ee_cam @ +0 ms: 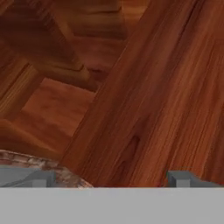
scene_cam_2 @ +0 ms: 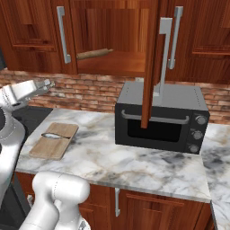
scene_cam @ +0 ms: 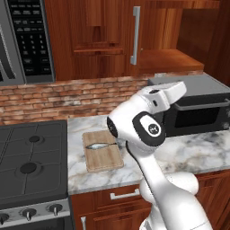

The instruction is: Open the cabinet, retrieve the rolling pin, and place it next to the meat on the cutting board to prepare for tenderizing.

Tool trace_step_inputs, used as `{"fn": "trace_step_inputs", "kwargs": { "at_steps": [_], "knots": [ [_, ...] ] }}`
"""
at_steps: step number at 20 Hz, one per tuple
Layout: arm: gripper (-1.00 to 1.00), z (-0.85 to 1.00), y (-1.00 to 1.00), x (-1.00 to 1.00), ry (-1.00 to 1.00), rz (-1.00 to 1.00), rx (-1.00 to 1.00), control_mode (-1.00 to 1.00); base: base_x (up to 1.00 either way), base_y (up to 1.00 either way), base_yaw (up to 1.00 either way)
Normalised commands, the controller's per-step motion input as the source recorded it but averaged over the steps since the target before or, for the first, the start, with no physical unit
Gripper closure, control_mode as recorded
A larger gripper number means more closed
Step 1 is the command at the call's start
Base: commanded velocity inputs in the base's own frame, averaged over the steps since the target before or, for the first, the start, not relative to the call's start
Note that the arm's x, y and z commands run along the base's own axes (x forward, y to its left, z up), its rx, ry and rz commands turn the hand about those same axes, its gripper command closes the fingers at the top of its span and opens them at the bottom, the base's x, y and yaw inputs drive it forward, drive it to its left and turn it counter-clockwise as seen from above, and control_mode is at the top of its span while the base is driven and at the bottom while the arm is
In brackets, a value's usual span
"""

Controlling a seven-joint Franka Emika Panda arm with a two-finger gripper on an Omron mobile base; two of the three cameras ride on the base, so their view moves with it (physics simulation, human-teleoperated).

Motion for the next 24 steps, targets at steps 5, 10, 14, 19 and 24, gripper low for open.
{"fn": "trace_step_inputs", "kwargs": {
  "at_steps": [5,10,14,19,24],
  "knots": [
    [-1.0,0.08,0.78,0.0,-0.36,0.25,0.14,-1.0,0.0,0.0,0.0],
    [-1.0,0.12,0.51,0.01,-0.32,0.29,0.17,-1.0,0.0,0.0,0.0],
    [-1.0,0.23,0.1,0.16,-0.27,0.28,0.16,-1.0,0.0,0.0,0.0],
    [-1.0,0.26,0.0,0.46,-0.16,0.28,0.11,-1.0,0.0,0.0,0.0],
    [-1.0,0.2,-0.01,0.5,-0.02,0.3,0.04,-1.0,0.0,0.0,0.0]
  ]
}}
